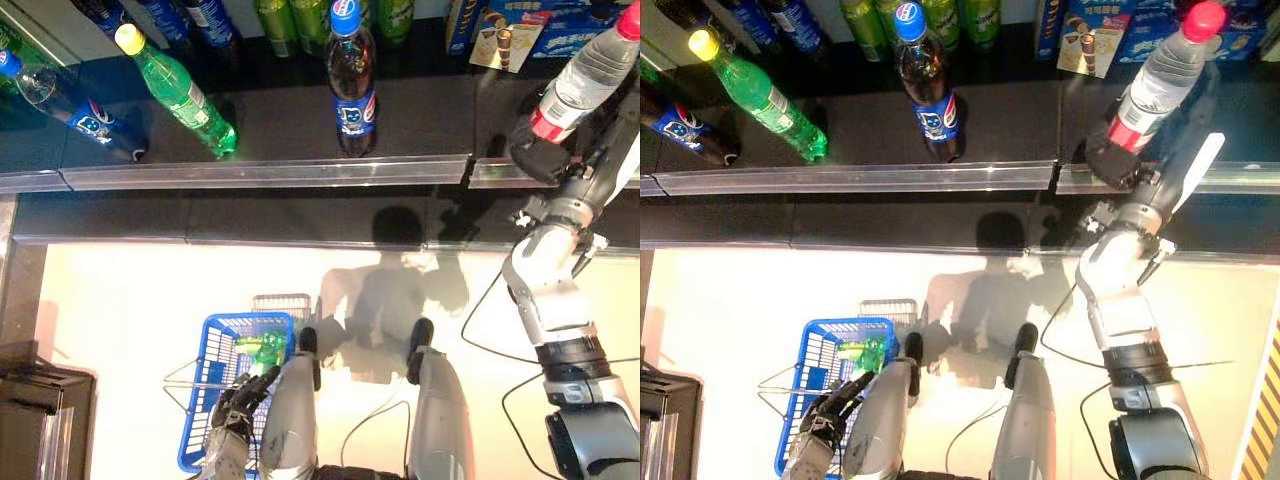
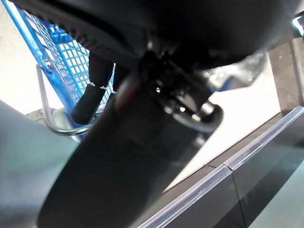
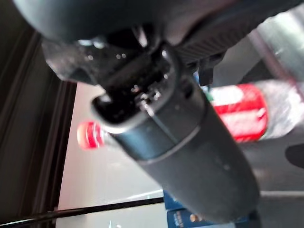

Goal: Pick up the drink and place into the basket.

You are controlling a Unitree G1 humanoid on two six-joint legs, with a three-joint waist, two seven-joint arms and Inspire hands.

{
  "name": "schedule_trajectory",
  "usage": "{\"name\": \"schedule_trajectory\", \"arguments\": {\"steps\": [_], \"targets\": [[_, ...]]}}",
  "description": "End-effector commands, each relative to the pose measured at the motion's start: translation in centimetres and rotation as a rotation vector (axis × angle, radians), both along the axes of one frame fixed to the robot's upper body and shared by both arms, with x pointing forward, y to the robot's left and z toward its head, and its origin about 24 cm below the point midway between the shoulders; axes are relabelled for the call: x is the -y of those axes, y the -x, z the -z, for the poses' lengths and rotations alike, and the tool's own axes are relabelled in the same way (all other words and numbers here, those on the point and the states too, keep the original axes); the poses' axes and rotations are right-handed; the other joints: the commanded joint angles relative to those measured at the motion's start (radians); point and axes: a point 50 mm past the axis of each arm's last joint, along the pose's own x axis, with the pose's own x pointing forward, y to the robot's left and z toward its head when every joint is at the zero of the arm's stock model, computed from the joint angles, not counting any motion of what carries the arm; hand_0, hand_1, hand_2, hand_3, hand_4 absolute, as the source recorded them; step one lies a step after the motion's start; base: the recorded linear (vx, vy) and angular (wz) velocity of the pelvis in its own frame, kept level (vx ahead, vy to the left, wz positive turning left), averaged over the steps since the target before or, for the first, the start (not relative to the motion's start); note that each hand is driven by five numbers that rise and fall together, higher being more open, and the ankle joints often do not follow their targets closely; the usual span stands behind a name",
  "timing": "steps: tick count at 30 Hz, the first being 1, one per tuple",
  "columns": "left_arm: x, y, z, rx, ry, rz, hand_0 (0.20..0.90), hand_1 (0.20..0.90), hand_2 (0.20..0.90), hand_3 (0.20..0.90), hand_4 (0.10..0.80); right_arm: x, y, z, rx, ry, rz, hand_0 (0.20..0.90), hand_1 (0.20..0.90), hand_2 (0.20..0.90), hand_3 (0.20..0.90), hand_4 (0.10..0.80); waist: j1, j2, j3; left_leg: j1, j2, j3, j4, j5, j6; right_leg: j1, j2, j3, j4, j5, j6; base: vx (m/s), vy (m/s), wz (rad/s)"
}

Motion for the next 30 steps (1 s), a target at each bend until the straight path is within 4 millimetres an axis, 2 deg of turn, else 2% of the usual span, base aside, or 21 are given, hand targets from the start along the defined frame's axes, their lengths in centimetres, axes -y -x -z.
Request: {"name": "schedule_trajectory", "arguments": {"steps": [1, 13, 14, 15, 23, 30], "targets": [[-3.1, 0.4, -1.5, 0.098, -0.115, 0.035, 0.3, 0.3, 0.3, 0.2, 0.1, 0.4, 1.2, -7.2, 0.251, 0.016, -0.015, 0.9, 0.9, 0.9, 0.9, 0.8, 0.008, -0.024, -0.017, -0.097, -0.035, -0.013, 0.038, 0.25, 0.043, 0.114, 0.006, -0.023, -0.029, -0.042, -0.029, 0.0, 0.0, 0.0], [-3.0, -0.7, -2.3, 0.14, -0.128, 0.064, 0.3, 0.3, 0.3, 0.2, 0.1, 1.6, 0.0, -10.1, 0.257, -0.086, 0.018, 0.9, 0.9, 0.9, 0.9, 0.8, 0.047, -0.025, -0.017, -0.124, -0.06, -0.016, 0.023, 0.201, 0.064, 0.072, -0.009, -0.04, -0.012, -0.051, -0.027, 0.003, 0.002, 0.04], [-3.1, -0.8, -2.4, 0.142, -0.128, 0.062, 0.3, 0.3, 0.3, 0.2, 0.1, 1.6, 0.0, -10.4, 0.266, -0.092, 0.032, 0.575, 0.575, 0.575, 0.521, 0.421, 0.05, -0.024, -0.017, -0.127, -0.063, -0.018, 0.022, 0.198, 0.067, 0.065, -0.01, -0.04, -0.009, -0.051, -0.027, -0.012, 0.01, 0.04], [-3.1, -0.8, -2.4, 0.142, -0.129, 0.061, 0.3, 0.3, 0.3, 0.2, 0.1, 1.7, 0.1, -10.6, 0.274, -0.093, 0.053, 0.3, 0.3, 0.3, 0.2, 0.1, 0.052, -0.024, -0.017, -0.13, -0.065, -0.018, 0.02, 0.192, 0.069, 0.058, -0.011, -0.04, -0.004, -0.053, -0.026, -0.015, 0.008, 0.04], [-3.4, -0.7, -2.4, 0.138, -0.132, 0.052, 0.3, 0.3, 0.3, 0.2, 0.1, 2.6, 0.3, -10.8, 0.277, -0.116, 0.112, 0.3, 0.3, 0.3, 0.2, 0.1, 0.056, -0.024, -0.017, -0.127, -0.072, -0.014, 0.005, 0.169, 0.079, 0.04, -0.012, -0.038, 0.009, -0.055, -0.024, -0.015, 0.001, 0.03], [-3.5, -1.1, -2.7, 0.169, -0.125, 0.049, 0.3, 0.3, 0.3, 0.2, 0.1, 2.6, 0.5, -11.2, 0.294, -0.095, 0.12, 0.3, 0.3, 0.3, 0.2, 0.1, 0.049, -0.023, -0.017, -0.108, -0.077, -0.004, -0.001, 0.155, 0.082, 0.044, -0.015, -0.035, 0.018, -0.061, -0.027, -0.036, 0.006, 0.01]]}}
